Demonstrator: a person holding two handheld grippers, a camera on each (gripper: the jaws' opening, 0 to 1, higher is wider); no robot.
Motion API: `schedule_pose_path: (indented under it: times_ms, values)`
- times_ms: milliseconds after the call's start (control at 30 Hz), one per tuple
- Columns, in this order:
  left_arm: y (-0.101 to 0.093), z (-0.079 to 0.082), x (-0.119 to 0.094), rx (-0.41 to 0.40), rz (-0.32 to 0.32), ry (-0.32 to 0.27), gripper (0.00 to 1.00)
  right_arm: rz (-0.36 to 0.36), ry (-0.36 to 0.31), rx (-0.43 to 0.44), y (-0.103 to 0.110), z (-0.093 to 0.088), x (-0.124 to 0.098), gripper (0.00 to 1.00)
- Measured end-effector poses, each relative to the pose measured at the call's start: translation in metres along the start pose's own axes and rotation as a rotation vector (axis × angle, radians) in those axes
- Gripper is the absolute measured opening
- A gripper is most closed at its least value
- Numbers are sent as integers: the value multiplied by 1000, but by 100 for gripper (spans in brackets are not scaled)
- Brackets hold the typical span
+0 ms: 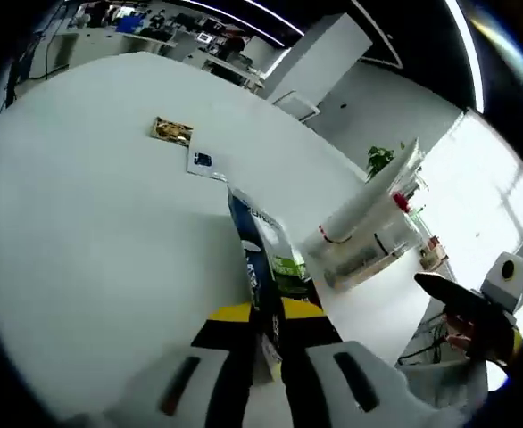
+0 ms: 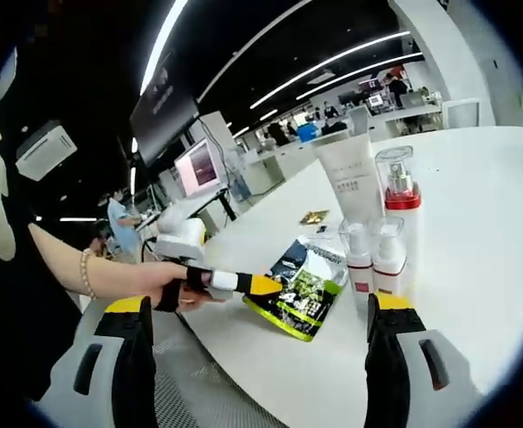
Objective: Arrange the skincare products in the storage area until every visible bottle or jar stands upright without overlapping.
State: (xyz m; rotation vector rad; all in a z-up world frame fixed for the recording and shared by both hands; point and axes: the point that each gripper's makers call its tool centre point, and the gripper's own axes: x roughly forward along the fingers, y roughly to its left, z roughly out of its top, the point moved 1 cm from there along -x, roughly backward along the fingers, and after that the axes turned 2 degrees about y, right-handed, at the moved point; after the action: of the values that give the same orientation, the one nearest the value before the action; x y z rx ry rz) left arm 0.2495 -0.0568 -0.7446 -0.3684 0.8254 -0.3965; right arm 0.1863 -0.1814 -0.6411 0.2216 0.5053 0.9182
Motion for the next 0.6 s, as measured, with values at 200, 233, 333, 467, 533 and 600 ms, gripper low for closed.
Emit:
schedule_pose_path:
  times_ms: [200, 233, 333, 467, 533, 600]
  values:
    - [4, 1, 3, 92, 41, 24, 12, 3, -2, 8, 1, 0, 0, 99]
    - [4, 0, 4, 107, 48, 27, 13, 4, -1, 8, 1, 0, 0, 99]
    - [1, -1, 4, 163, 79, 33, 15, 5, 0, 5, 1, 0, 0, 99]
    - [10, -2, 5, 219, 124, 67, 18, 8, 2, 10, 1, -1, 0, 99]
    - [10, -3, 6, 233, 135, 70, 21, 8, 2, 10, 1, -1, 0, 99]
    - [10, -3, 5, 239, 142, 73, 21, 10, 2, 12, 1, -1, 0, 99]
